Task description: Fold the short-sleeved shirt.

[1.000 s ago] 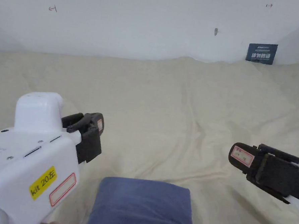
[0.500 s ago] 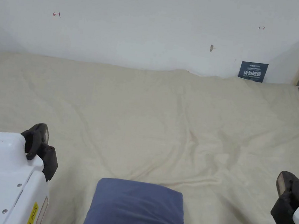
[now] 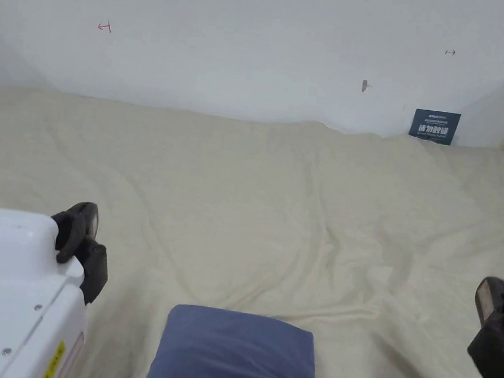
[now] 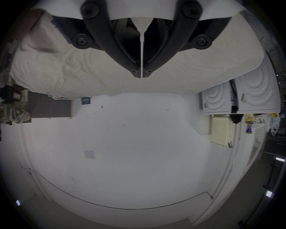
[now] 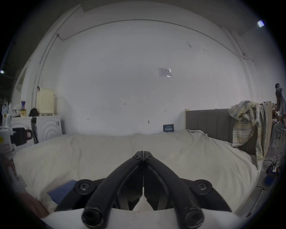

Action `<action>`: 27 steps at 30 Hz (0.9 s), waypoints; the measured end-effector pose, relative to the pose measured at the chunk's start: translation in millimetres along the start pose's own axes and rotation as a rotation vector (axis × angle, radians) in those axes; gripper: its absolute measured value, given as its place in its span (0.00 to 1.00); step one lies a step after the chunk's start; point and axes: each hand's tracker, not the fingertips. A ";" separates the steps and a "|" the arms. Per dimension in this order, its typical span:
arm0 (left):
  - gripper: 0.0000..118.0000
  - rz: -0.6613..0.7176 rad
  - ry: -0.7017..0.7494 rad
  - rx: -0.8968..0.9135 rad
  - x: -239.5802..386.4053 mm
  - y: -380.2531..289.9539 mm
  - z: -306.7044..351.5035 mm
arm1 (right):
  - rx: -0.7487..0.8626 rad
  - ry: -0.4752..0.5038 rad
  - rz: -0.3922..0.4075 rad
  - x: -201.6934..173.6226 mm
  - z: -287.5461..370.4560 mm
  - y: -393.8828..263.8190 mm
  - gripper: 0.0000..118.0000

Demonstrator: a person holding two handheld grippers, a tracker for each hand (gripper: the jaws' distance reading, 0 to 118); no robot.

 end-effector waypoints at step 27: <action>1.00 0.822 -0.673 -1.018 -72.9 -91.2 -130.1 | -1.386 0.410 0.199 -107.3 -180.7 -122.6 0.00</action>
